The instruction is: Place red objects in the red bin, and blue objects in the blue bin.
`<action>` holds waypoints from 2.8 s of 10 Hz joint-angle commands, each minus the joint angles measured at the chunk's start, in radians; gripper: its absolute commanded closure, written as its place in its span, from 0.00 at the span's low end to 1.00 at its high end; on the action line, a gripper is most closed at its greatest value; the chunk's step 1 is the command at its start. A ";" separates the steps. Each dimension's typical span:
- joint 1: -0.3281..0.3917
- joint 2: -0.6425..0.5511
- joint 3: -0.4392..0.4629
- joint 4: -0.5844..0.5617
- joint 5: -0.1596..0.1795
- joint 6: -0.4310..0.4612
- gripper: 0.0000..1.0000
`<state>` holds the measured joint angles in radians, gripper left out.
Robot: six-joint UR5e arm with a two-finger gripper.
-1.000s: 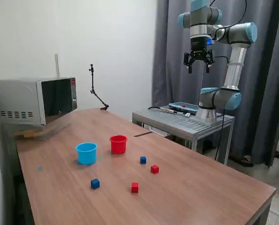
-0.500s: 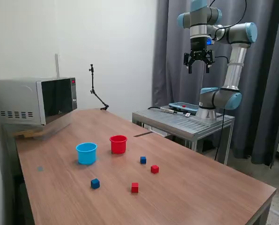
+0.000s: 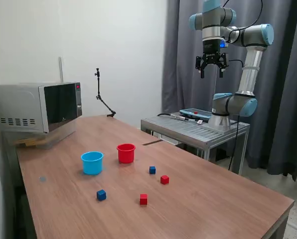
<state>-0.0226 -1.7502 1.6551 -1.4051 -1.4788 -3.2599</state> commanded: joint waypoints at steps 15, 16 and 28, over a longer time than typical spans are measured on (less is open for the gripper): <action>-0.017 0.001 -0.003 0.000 0.000 -0.001 0.00; -0.016 0.001 -0.002 0.000 -0.002 -0.001 0.00; -0.091 0.335 -0.323 -0.372 -0.011 0.023 0.00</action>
<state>-0.1211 -1.5128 1.4055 -1.7143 -1.4794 -3.2487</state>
